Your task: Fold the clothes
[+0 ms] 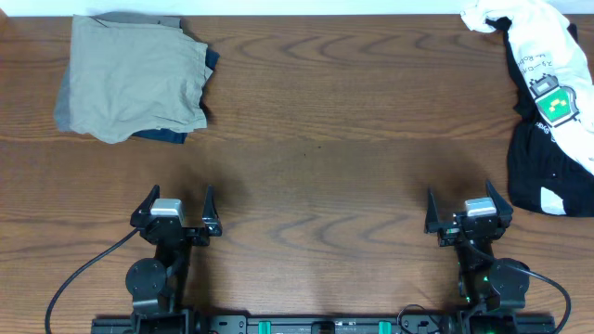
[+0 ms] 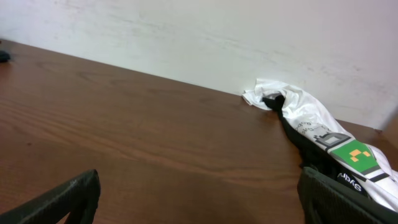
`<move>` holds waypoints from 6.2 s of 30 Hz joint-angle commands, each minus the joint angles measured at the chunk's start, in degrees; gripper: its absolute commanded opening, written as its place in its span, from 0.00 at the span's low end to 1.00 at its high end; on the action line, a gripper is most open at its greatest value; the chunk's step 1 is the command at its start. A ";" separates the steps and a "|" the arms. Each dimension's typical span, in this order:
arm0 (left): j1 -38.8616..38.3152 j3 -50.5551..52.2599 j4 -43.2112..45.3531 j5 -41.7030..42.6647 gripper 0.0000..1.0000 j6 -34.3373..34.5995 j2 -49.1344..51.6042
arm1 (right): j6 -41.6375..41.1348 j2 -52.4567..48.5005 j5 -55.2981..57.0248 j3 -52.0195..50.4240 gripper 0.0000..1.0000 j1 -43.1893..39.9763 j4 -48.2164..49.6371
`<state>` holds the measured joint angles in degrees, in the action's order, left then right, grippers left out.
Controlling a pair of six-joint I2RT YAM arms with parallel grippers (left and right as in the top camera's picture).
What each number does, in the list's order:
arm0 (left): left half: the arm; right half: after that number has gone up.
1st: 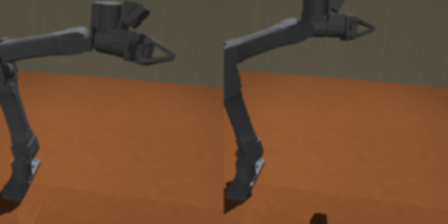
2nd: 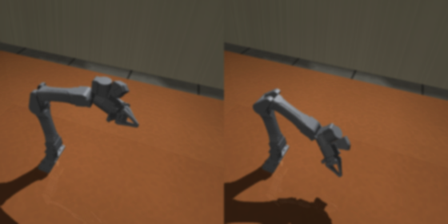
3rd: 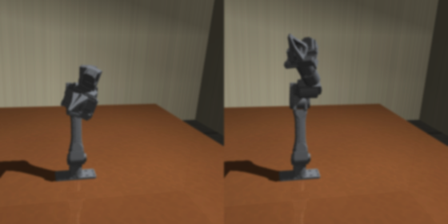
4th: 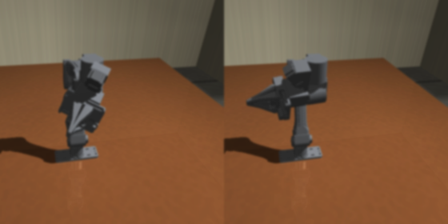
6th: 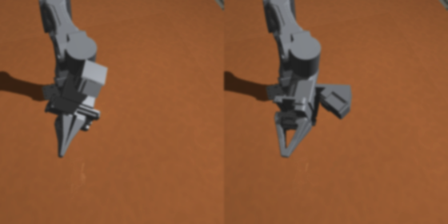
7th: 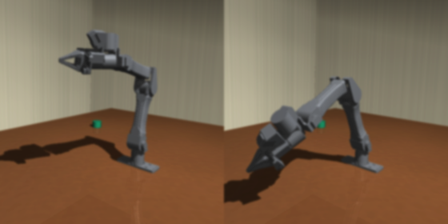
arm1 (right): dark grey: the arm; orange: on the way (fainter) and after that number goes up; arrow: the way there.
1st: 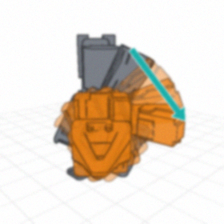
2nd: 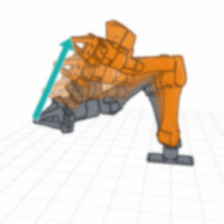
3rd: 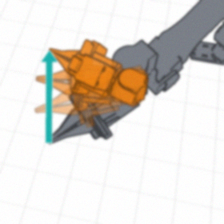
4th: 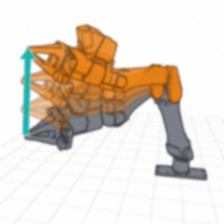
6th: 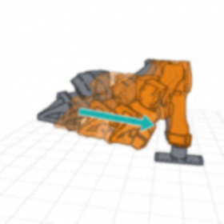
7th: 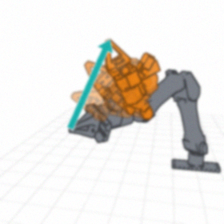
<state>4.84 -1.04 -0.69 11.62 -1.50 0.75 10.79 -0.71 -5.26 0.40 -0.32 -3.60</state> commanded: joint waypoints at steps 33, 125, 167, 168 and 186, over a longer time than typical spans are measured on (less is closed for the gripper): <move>0.24 0.81 -2.25 0.81 0.98 0.07 -0.02 | -0.63 0.33 0.57 -0.09 0.99 -0.48 -0.28; -6.23 -74.79 -38.75 10.97 0.98 -3.37 85.55 | -6.54 -90.68 -6.88 77.94 0.99 -11.41 -26.95; -6.32 -74.79 -38.16 11.30 0.98 -3.41 88.00 | -13.05 -113.20 -2.25 77.61 0.17 -39.10 -22.45; -6.32 -74.79 -37.92 11.30 0.98 -3.41 88.00 | -13.07 -113.18 -2.25 77.61 0.08 -39.12 -22.16; -6.32 -74.79 -36.39 11.32 0.98 -3.39 88.00 | -13.07 -98.66 -6.97 78.14 0.01 -34.51 -28.52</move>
<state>-1.41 -74.72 -37.21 22.35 -4.51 88.42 -2.39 -105.01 -10.57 77.23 -36.99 -31.31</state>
